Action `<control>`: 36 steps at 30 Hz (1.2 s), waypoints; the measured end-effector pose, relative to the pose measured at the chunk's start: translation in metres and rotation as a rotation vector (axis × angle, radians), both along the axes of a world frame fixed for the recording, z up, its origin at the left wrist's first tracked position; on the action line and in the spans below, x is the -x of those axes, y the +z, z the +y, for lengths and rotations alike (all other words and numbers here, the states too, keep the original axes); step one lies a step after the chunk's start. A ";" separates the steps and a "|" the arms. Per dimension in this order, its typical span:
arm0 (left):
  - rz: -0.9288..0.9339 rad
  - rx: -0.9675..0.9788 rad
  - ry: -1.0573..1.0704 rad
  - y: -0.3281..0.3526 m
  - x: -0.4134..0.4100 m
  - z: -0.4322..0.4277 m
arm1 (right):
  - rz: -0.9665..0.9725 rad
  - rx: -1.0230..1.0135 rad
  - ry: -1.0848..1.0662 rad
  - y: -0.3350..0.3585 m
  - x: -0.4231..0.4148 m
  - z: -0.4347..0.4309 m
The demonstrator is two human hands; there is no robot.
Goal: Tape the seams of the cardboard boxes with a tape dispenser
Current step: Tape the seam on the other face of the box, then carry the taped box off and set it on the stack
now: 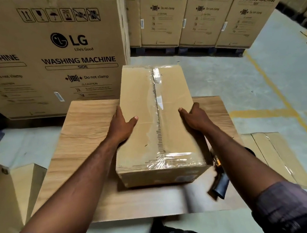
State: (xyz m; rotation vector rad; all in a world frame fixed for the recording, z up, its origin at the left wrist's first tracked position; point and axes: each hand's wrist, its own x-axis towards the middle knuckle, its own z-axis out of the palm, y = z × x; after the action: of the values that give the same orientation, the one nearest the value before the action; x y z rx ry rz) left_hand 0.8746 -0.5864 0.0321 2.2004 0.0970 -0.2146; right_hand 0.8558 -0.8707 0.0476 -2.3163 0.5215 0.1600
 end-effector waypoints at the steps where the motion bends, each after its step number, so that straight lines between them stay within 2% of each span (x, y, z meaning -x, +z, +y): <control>1: 0.014 0.032 0.011 0.000 -0.010 -0.001 | 0.002 -0.009 0.003 0.000 -0.010 -0.002; 7: 0.073 0.207 0.021 -0.004 -0.042 0.007 | -0.011 -0.117 -0.030 -0.006 -0.049 -0.011; 21: 0.076 0.370 0.041 -0.004 -0.039 -0.001 | -0.027 -0.334 -0.107 -0.021 -0.050 -0.023; 26: 0.094 0.377 0.034 0.003 -0.027 -0.002 | -0.024 -0.364 -0.103 -0.023 -0.042 -0.030; 36: 0.045 0.368 -0.025 0.046 0.003 -0.005 | -0.079 -0.361 -0.070 0.027 -0.003 -0.034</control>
State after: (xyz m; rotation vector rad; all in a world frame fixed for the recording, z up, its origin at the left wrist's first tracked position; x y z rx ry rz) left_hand 0.8713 -0.5910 0.0784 1.8317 0.0501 -0.2733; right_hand 0.8588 -0.9043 0.0748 -1.9420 0.4892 0.1172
